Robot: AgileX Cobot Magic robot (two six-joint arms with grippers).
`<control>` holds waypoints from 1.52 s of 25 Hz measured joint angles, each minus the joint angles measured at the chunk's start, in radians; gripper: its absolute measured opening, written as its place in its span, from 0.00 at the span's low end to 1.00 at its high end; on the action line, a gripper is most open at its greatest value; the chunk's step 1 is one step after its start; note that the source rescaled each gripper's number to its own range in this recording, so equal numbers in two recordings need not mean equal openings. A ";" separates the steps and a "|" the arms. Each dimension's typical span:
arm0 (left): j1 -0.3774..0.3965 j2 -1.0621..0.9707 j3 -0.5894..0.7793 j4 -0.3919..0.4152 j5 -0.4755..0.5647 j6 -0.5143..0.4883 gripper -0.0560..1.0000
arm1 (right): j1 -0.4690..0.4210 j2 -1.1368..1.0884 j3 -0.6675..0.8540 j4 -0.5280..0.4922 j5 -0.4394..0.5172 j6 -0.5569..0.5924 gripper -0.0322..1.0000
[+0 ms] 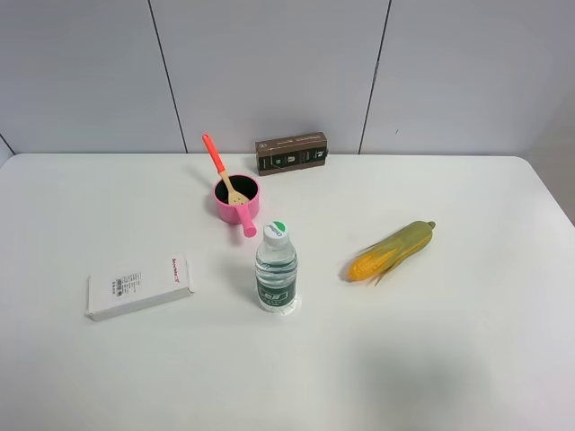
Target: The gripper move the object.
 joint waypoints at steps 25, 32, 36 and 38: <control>0.000 0.000 0.000 0.000 0.000 0.000 1.00 | 0.000 -0.107 0.164 0.001 -0.042 0.010 0.79; 0.000 0.000 0.000 0.000 0.000 0.000 1.00 | 0.000 -0.127 0.164 -0.012 -0.042 0.034 0.79; 0.000 0.000 0.000 0.000 0.000 0.000 1.00 | 0.000 -0.128 0.164 -0.012 -0.042 0.035 0.79; 0.000 0.000 0.000 0.000 0.000 0.000 1.00 | 0.000 -0.128 0.164 -0.016 -0.042 0.042 0.79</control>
